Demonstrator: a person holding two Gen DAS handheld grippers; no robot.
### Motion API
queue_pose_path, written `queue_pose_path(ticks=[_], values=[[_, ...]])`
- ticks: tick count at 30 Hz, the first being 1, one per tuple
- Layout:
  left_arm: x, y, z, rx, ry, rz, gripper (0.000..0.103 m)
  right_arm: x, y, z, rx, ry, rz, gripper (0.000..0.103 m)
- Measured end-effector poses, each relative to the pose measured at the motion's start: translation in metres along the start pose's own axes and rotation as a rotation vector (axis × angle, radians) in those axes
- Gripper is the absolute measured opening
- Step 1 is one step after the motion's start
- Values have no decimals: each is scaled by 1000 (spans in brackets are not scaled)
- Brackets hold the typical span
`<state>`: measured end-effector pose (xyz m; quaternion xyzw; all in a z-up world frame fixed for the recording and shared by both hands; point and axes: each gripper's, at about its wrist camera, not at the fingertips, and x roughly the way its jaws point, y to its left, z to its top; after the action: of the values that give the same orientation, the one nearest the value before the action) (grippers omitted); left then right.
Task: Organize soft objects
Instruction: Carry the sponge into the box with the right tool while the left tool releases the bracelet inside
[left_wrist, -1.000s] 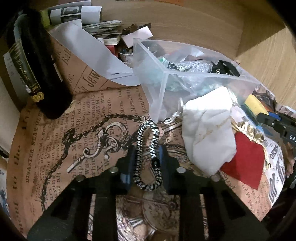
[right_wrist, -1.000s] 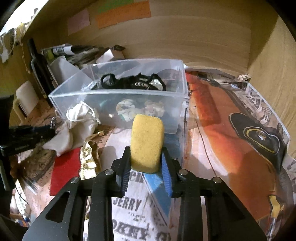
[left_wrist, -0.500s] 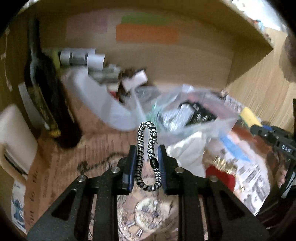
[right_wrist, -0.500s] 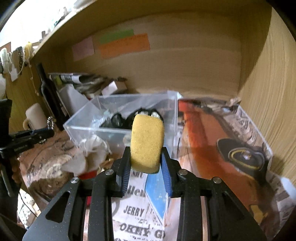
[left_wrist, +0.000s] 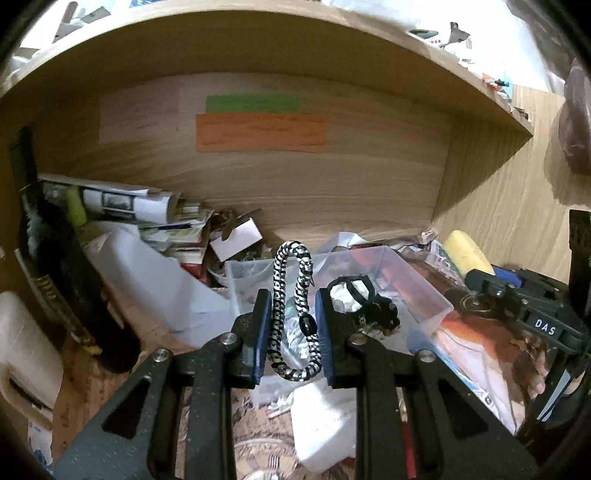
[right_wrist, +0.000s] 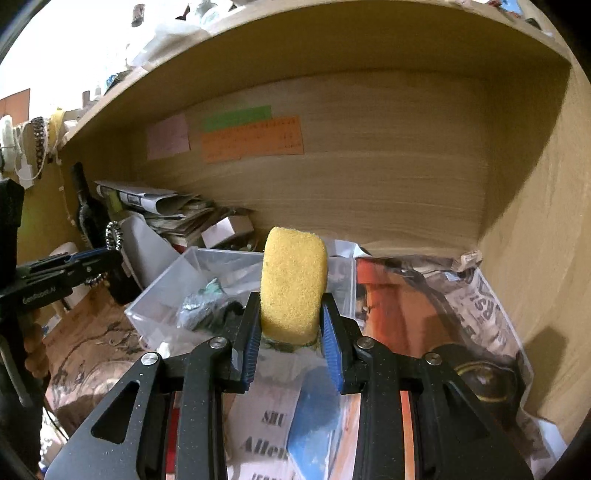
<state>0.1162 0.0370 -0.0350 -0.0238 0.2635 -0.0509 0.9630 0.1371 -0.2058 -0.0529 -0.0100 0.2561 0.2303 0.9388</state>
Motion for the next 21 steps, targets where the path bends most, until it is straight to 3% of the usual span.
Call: queue_pose_path(ticks=[18, 21], values=[[87, -4, -13, 19, 183, 49, 23, 74, -12, -11, -31, 183, -67, 28], [91, -3, -16, 17, 201, 41, 30, 76, -10, -13, -40, 194, -71, 28]])
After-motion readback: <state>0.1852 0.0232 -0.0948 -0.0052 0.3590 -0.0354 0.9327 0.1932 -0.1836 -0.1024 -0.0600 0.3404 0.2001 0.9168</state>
